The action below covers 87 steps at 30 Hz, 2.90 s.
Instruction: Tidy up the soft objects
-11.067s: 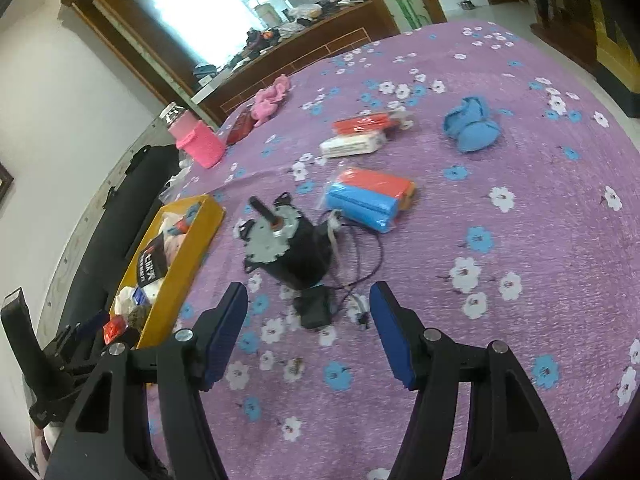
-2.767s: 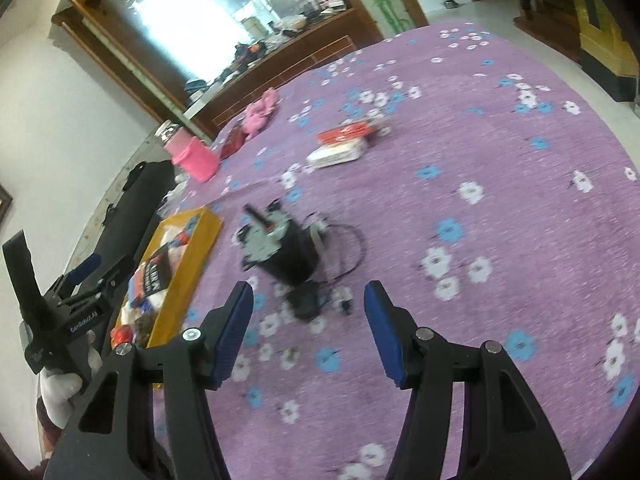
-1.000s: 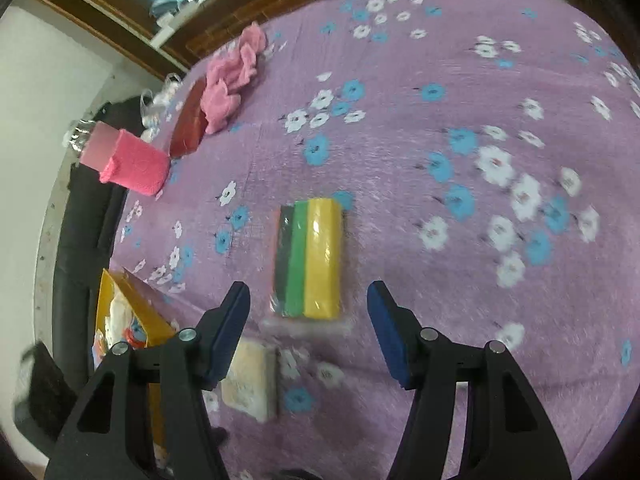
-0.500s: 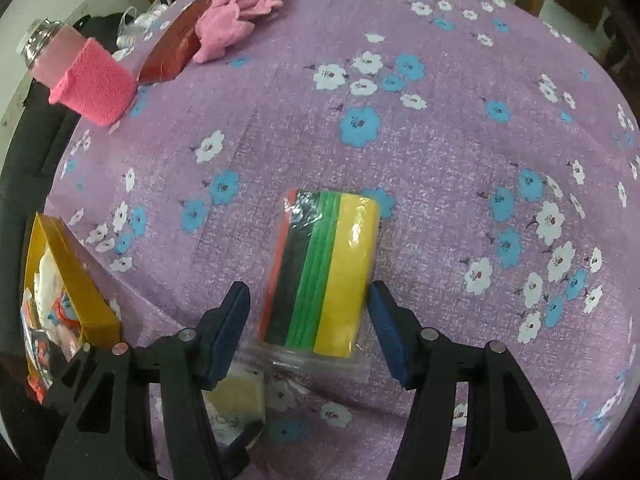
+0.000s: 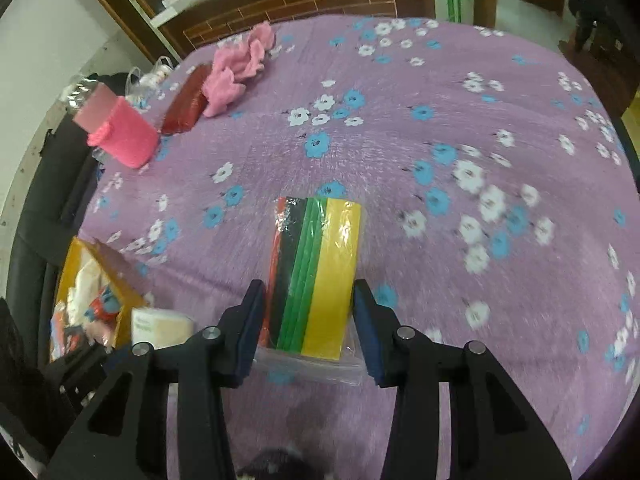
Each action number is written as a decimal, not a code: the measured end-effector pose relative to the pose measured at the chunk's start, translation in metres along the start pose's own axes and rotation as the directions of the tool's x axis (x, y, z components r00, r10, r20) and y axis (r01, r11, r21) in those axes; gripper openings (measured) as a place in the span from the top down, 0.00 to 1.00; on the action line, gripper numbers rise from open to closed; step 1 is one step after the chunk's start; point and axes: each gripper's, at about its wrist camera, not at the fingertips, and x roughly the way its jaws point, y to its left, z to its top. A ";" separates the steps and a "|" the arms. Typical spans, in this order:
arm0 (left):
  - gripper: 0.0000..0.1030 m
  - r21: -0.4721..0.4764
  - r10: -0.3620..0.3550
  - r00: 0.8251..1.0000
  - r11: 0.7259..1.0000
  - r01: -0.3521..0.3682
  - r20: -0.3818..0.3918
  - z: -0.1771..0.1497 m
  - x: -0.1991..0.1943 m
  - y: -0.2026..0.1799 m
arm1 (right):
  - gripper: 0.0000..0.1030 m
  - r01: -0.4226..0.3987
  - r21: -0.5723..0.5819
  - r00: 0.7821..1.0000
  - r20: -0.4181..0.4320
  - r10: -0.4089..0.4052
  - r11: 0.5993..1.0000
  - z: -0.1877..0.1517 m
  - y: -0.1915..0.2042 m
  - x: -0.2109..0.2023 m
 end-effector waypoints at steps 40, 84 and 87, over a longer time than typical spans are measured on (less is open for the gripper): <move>0.67 -0.384 0.113 0.993 0.918 -0.096 0.021 -0.024 -0.086 0.268 | 0.58 -0.236 -0.374 0.969 -0.158 0.189 0.897 -0.174 0.267 0.036; 0.00 -0.441 0.684 0.418 0.716 -0.541 0.598 -0.273 -0.333 0.057 | 0.03 -0.021 -0.294 0.834 0.522 0.179 0.956 -0.271 0.238 -0.110; 0.00 -0.458 0.685 0.430 0.720 -0.521 0.589 -0.298 -0.336 0.037 | 0.00 -0.015 -0.197 0.825 0.551 0.124 0.980 -0.287 0.225 -0.105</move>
